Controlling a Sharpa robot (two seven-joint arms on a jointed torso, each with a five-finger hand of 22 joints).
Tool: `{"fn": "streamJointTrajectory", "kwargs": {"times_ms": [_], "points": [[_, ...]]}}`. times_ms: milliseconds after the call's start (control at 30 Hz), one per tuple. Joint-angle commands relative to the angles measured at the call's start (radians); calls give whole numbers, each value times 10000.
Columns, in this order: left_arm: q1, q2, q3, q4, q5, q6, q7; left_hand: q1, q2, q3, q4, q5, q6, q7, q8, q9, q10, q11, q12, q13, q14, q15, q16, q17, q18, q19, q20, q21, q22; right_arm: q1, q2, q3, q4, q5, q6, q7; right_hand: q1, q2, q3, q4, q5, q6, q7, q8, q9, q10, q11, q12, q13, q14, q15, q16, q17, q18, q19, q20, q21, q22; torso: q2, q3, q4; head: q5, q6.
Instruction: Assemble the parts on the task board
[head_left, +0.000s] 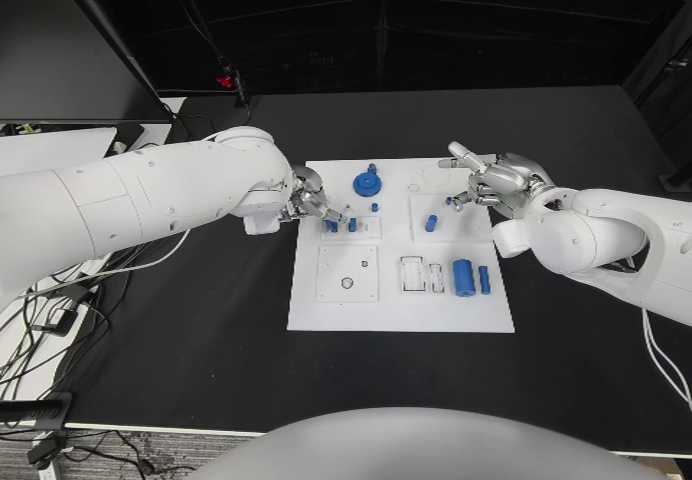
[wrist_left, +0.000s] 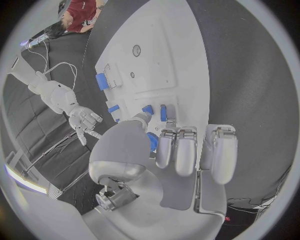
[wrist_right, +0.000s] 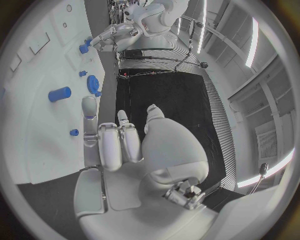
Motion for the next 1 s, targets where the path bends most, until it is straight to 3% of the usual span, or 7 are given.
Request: {"fn": "streamJointTrajectory", "kwargs": {"times_ms": [33,1000], "points": [[-12,5,-12,23,-3,266,-73,65,-9,45,25,45,2,-24,44,-9,1079,55,-44,2630,1049,52,9,2635,-65,1045,89,32,2634,12,0,5,21,-22,37,42,62,40,-49,-35,64,-7,28,21,6,-52,44,-6,1098,-89,4,-35,657,146,-64,24,-18,-4,-2,-1,3,1,8],[-13,43,-12,10,-4,213,-83,-124,16,-98,30,-16,129,-56,142,-15,1079,28,-44,2630,1049,52,9,2635,-65,1045,90,32,2634,11,13,5,10,-22,85,27,66,45,-52,-38,67,1,34,29,8,-52,48,-4,1097,-90,6,-33,656,146,-65,25,-24,-1,-1,-3,0,-2,4]]}}
